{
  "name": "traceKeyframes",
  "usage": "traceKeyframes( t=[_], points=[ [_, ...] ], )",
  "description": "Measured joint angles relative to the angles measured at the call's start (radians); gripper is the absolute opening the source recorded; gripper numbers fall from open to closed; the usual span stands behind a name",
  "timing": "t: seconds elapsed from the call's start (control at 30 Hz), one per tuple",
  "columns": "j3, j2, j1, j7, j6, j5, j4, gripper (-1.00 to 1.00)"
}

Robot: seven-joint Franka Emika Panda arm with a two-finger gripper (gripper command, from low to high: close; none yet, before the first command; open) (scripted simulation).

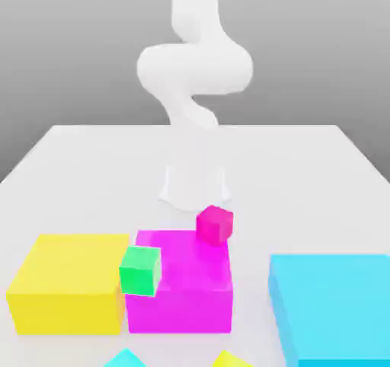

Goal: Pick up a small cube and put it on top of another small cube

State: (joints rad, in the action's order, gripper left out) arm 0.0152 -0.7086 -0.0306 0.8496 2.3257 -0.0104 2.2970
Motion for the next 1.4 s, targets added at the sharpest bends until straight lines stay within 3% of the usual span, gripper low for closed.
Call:
traceKeyframes(
  t=[0.6, 0.97, 1.1, 1.13, 1.4],
  points=[
    [0.042, 0.659, -0.154, 0.365, 0.185, -0.085, -0.022, 0.00],
    [0.019, 1.051, -0.187, 0.508, 0.303, -0.026, -0.033, 0.00],
    [0.014, 1.196, -0.187, 0.521, 0.400, -0.024, -0.059, 0.00],
    [0.012, 1.227, -0.185, 0.523, 0.425, -0.025, -0.065, -1.00],
    [0.014, 1.209, -0.187, 0.522, 0.412, -0.024, -0.061, -1.00]
  ],
)
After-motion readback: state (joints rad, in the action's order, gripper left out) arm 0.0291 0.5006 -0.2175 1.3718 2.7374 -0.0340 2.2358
